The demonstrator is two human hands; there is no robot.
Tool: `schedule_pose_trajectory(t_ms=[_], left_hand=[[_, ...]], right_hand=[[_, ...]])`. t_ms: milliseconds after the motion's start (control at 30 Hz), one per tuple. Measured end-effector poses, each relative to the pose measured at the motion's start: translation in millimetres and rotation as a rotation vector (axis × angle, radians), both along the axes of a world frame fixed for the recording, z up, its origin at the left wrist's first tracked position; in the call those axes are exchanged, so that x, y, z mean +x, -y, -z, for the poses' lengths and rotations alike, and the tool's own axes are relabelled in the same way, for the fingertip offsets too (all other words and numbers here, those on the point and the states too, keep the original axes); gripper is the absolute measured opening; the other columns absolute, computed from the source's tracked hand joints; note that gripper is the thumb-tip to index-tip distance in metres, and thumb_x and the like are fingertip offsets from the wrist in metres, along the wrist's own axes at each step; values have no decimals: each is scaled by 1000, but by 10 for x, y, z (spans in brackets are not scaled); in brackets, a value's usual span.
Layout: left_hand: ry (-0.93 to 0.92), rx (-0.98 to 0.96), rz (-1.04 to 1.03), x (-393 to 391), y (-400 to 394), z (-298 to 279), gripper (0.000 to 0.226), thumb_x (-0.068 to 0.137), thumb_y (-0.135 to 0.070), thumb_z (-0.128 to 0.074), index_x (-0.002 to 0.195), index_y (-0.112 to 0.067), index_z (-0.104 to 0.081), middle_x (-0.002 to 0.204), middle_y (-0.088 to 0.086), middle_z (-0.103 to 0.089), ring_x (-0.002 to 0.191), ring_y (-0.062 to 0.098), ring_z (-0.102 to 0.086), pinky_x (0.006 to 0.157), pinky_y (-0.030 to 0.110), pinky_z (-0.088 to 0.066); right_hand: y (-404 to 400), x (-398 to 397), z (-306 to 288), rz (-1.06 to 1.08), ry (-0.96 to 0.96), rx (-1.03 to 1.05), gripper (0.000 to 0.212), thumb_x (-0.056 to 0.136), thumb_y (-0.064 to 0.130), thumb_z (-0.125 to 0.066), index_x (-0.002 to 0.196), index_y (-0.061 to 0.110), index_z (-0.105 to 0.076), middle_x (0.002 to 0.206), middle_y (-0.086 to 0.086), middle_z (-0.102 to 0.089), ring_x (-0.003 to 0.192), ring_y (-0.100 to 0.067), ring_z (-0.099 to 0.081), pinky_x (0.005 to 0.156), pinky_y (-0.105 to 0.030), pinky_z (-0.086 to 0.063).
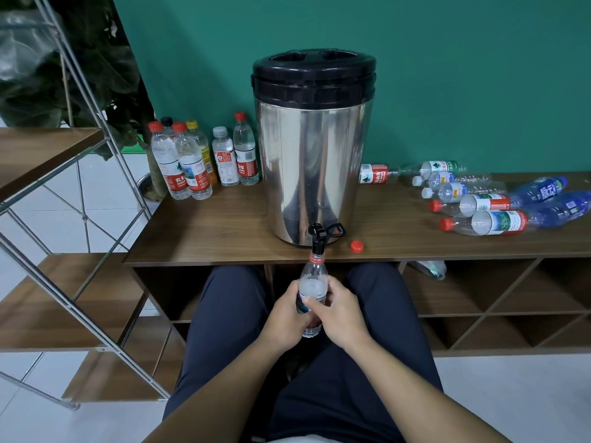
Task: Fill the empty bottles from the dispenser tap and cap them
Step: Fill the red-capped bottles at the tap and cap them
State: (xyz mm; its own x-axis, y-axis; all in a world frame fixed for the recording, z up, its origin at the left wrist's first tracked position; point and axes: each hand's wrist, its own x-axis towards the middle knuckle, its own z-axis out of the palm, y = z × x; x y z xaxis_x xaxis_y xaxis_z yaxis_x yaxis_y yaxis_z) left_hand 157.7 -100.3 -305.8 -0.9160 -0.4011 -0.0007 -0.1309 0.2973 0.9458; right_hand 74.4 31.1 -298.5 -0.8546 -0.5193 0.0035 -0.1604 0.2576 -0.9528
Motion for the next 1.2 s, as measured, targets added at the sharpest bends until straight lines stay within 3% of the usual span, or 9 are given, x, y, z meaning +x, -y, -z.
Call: schedule_pose_trajectory(t_ms=[733, 1200], left_hand=[[38, -39, 0, -15, -21, -13, 67, 92, -3, -79, 147, -33, -56, 123, -17, -74, 112, -8, -69, 92, 11, -52], [38, -53, -18, -46, 4, 27, 61, 89, -3, -80, 140, -32, -63, 120, -15, -76, 109, -5, -71, 90, 14, -56]], right_hand=[[-2, 15, -28, 14, 2, 0, 39, 91, 21, -88, 123, 40, -73, 106, 15, -82, 98, -8, -79, 95, -44, -65], [-10, 25, -79, 16, 3, 8, 40, 92, 20, -88, 126, 36, -74, 108, 14, -83, 101, -7, -79, 96, -42, -65]])
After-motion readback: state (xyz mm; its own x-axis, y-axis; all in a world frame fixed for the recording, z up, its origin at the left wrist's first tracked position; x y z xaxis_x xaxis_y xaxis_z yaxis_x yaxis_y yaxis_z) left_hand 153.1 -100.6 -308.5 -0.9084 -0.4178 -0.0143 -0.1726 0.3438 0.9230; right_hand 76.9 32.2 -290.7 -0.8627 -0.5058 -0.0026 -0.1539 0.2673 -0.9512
